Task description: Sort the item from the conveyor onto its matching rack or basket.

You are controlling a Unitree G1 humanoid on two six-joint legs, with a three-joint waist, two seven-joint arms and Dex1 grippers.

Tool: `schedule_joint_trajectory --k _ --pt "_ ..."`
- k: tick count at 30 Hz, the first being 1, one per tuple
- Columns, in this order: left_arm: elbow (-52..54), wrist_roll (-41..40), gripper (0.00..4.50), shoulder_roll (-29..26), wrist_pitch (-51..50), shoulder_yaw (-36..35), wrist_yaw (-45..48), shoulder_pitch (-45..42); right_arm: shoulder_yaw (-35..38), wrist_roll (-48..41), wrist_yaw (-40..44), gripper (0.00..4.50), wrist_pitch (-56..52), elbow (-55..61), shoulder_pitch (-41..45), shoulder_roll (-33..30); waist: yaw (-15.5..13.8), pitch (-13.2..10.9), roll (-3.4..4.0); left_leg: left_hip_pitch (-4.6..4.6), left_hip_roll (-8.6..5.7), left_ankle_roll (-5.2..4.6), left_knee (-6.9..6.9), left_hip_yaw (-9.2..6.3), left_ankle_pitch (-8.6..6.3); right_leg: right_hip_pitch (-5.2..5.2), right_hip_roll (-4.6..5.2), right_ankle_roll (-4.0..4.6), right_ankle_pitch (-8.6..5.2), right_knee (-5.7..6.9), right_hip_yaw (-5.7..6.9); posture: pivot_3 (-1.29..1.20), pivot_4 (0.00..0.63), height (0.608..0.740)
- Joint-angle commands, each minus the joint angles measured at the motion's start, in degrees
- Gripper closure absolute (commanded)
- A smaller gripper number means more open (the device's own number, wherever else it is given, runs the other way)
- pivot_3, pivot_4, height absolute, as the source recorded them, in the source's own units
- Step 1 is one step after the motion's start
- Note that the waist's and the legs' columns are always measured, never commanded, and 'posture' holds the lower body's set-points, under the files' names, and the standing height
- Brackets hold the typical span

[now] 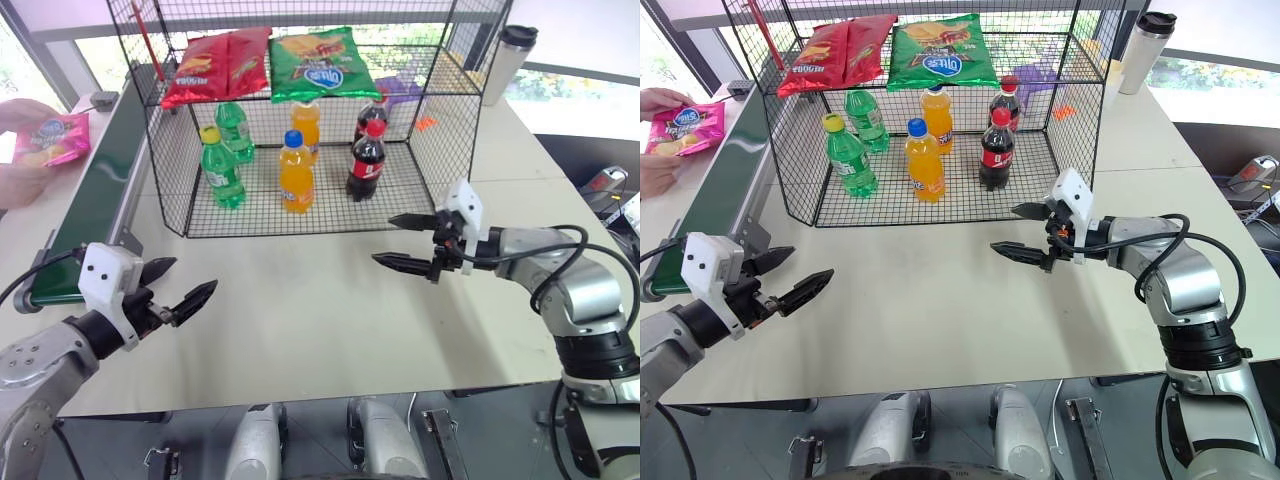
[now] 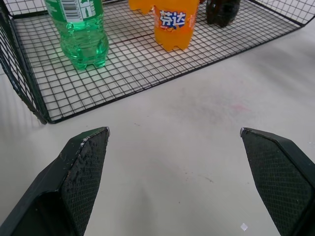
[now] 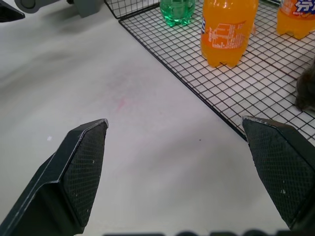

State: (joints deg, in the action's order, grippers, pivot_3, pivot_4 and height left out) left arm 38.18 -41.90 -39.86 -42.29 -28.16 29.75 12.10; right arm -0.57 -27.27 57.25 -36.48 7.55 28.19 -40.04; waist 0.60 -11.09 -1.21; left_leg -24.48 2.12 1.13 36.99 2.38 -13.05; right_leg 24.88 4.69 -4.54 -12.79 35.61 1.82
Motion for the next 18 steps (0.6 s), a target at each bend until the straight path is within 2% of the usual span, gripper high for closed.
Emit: schedule_joint_trajectory --k 1,18 --pt "0.81 -0.15 0.05 -0.09 0.61 -0.53 -0.28 -0.27 0.58 -0.18 -0.07 0.0 1.19 0.72 1.02 0.34 -0.01 0.0 0.0 0.0 0.0 0.0 0.0 0.0 0.0 0.0 0.0 0.0 0.0 0.0 0.0 0.0 0.15 0.74" --pt "0.71 0.39 0.05 0.12 1.17 0.11 -1.22 -1.08 -0.06 0.16 -1.33 0.0 1.91 0.48 1.34 1.42 -0.01 0.0 0.0 0.0 0.0 0.0 0.0 0.01 0.0 -0.01 0.0 0.0 0.01 0.01 0.0 0.0 0.15 0.74"
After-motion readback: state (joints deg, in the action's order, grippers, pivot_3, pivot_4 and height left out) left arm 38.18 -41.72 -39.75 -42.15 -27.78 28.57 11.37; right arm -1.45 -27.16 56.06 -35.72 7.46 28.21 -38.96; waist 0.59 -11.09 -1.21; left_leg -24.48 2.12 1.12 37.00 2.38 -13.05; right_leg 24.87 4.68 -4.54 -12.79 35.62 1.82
